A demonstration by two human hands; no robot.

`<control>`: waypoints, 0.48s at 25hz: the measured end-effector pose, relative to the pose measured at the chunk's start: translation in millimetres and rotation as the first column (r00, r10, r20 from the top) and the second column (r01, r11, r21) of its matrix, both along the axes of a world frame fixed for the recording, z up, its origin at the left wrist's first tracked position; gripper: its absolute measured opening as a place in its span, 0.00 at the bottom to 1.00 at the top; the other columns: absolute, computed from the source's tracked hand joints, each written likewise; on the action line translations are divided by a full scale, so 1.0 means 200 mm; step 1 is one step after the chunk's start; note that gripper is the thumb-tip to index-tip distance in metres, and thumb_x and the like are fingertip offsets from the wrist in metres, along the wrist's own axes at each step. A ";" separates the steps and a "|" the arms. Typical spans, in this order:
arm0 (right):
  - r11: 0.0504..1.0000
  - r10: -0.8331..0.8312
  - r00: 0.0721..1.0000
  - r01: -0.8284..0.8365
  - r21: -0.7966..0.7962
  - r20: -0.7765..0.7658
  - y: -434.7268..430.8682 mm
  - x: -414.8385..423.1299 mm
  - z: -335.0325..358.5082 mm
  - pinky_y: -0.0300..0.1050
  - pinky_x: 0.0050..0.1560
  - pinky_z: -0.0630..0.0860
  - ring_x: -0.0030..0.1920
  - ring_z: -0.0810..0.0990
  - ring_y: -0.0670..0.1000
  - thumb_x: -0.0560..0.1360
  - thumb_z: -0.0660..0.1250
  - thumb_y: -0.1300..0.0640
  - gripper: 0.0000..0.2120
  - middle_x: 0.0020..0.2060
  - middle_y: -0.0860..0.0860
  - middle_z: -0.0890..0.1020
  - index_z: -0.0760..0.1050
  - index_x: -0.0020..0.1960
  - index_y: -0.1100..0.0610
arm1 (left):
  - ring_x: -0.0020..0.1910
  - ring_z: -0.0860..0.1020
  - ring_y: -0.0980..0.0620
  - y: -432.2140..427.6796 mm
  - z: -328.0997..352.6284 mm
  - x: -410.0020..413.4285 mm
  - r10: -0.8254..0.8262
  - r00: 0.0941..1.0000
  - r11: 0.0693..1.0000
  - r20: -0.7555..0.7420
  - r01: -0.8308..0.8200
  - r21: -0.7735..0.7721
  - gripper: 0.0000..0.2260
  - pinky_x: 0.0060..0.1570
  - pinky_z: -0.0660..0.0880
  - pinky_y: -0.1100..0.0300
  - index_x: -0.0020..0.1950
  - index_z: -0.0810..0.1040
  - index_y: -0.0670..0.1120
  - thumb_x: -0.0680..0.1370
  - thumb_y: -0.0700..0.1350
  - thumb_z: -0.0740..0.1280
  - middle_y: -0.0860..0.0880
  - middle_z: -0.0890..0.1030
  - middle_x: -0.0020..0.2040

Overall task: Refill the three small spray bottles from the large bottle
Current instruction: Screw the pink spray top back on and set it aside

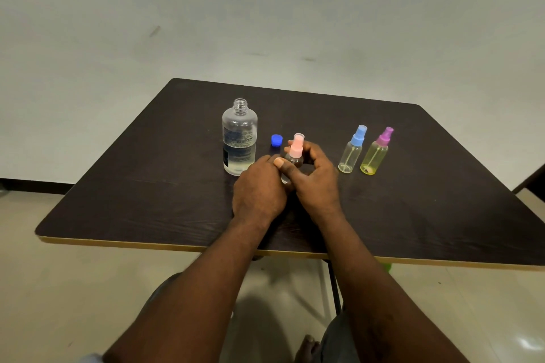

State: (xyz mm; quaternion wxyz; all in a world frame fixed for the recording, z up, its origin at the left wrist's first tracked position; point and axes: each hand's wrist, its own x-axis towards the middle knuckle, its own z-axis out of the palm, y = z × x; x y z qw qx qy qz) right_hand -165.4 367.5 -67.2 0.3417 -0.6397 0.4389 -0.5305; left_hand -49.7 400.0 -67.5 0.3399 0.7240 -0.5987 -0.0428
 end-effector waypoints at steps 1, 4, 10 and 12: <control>1.000 -0.015 1.000 0.015 0.003 -0.020 0.00 0.00 0.00 0.52 0.60 0.81 0.57 0.83 0.46 0.72 0.79 0.46 0.20 0.54 0.45 0.86 0.80 0.61 0.48 | 0.42 0.78 0.51 0.00 0.00 0.00 0.005 1.000 1.000 0.016 -0.005 0.004 0.10 0.38 0.71 0.56 0.54 0.78 0.50 0.77 0.52 0.73 0.54 0.76 0.45; 0.996 -0.075 0.997 0.075 0.044 -0.021 -0.01 -0.01 0.00 0.54 0.60 0.82 0.57 0.83 0.48 0.72 0.80 0.48 0.19 0.55 0.45 0.86 0.80 0.60 0.50 | 0.43 0.75 0.53 0.01 0.01 -0.01 -0.019 0.999 1.000 0.046 0.018 0.017 0.14 0.40 0.72 0.55 0.56 0.78 0.51 0.77 0.56 0.73 0.55 0.74 0.47; 0.994 -0.108 0.993 0.108 0.006 -0.045 -0.01 -0.03 0.00 0.33 0.52 0.77 0.53 0.82 0.39 0.79 0.71 0.53 0.14 0.51 0.42 0.85 0.82 0.65 0.49 | 0.51 0.80 0.53 0.01 0.01 0.01 -0.040 0.999 0.998 0.035 0.038 0.046 0.22 0.49 0.81 0.52 0.66 0.76 0.53 0.76 0.58 0.75 0.53 0.79 0.56; 0.993 -0.121 0.988 0.121 -0.003 -0.095 -0.04 -0.01 0.01 0.36 0.51 0.78 0.51 0.83 0.41 0.80 0.70 0.53 0.14 0.51 0.43 0.85 0.81 0.65 0.50 | 0.52 0.80 0.52 0.00 0.01 0.01 -0.030 0.999 0.999 0.040 0.029 0.043 0.23 0.50 0.81 0.51 0.67 0.76 0.53 0.76 0.58 0.75 0.52 0.80 0.57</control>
